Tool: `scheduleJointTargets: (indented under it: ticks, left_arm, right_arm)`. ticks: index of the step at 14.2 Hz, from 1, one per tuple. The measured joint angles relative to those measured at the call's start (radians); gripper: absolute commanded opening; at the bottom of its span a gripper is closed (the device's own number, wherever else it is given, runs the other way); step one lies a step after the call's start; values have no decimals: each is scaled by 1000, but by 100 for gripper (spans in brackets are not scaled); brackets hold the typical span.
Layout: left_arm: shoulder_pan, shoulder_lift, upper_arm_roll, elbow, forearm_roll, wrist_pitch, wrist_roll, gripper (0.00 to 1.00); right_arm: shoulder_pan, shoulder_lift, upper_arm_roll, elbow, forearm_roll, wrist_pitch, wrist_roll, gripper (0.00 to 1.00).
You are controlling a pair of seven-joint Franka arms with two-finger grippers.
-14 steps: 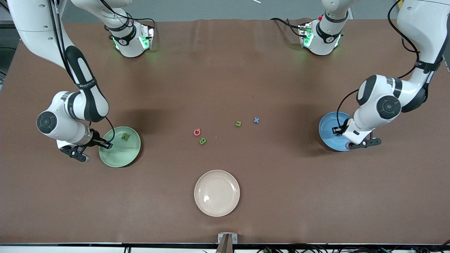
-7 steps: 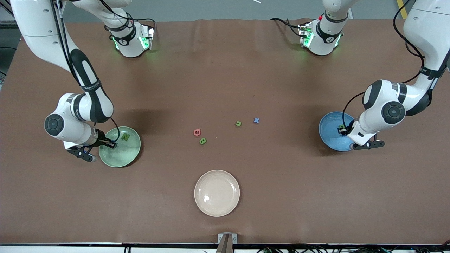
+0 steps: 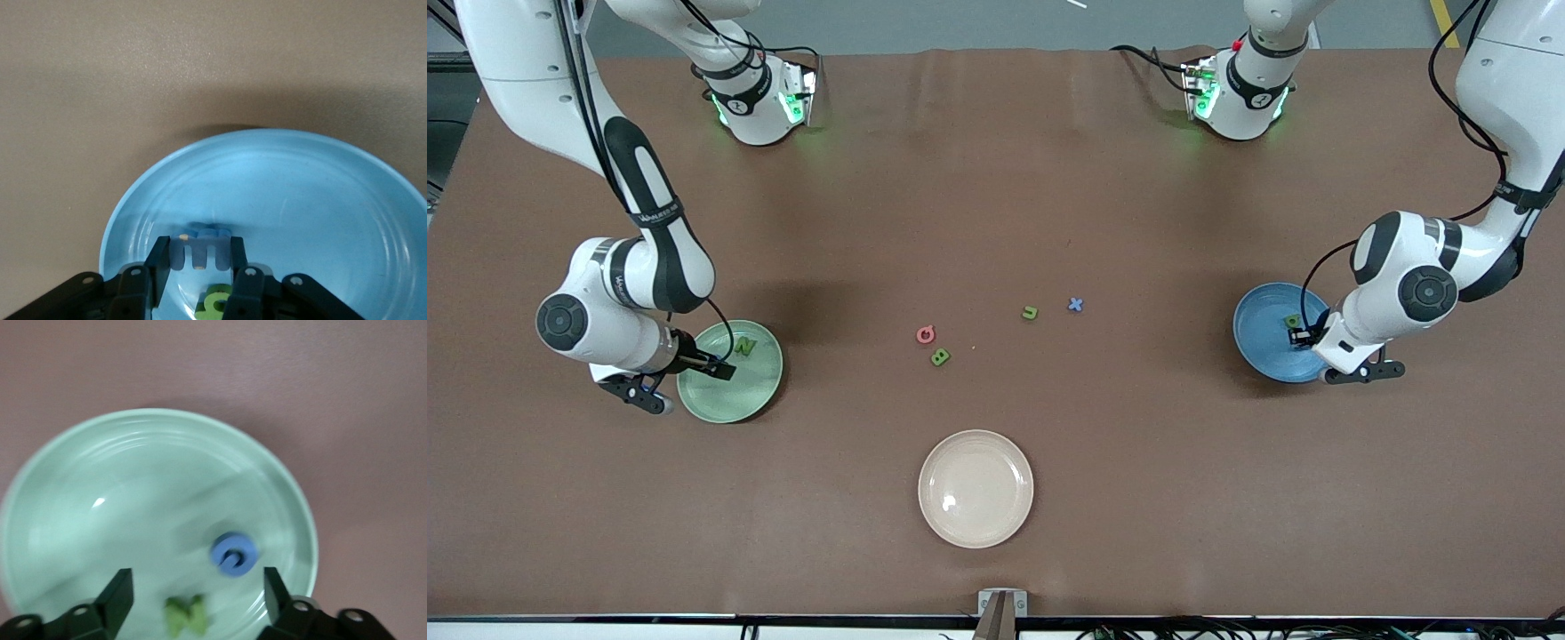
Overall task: Sort upper and lower case letters into plates
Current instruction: 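Move the left gripper to the blue x while the right gripper reaches the pink Q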
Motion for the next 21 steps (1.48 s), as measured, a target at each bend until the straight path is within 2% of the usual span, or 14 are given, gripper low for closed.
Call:
scheduleJointTargets:
  ticks: [3, 4, 5, 6, 7, 9, 11, 16, 21]
  left_arm:
    - [0, 9, 0, 2, 7, 1, 0, 27]
    - [1, 10, 0, 2, 7, 1, 0, 36]
    - [1, 11, 0, 2, 7, 1, 0, 68]
    - [1, 11, -1, 3, 7, 1, 0, 92]
    - [1, 11, -1, 6, 8, 1, 0, 99]
    - [1, 8, -11, 17, 8, -2, 0, 99]
    - [5, -2, -55, 33, 8, -30, -1, 100]
    - [4, -37, -248, 41, 8, -172, -25, 100]
    - [-17, -34, -456, 29, -38, -202, -158, 100]
  right_arm:
    - [115, -18, 7, 39, 10, -37, 198, 100]
    - [166, -18, 9, 42, 19, -30, 270, 100]
    - [217, -17, 11, 41, 24, -14, 338, 100]
    - [269, -15, 12, 41, 27, 13, 412, 100]
    - [316, -10, 12, 40, 28, 38, 482, 100]
    - [391, 9, 12, 39, 28, 68, 601, 100]
    - [442, 32, 11, 36, 28, 86, 688, 100]
    - [526, 98, 9, 33, 28, 171, 825, 100]
    - [575, 153, 7, 58, 27, 215, 908, 95]
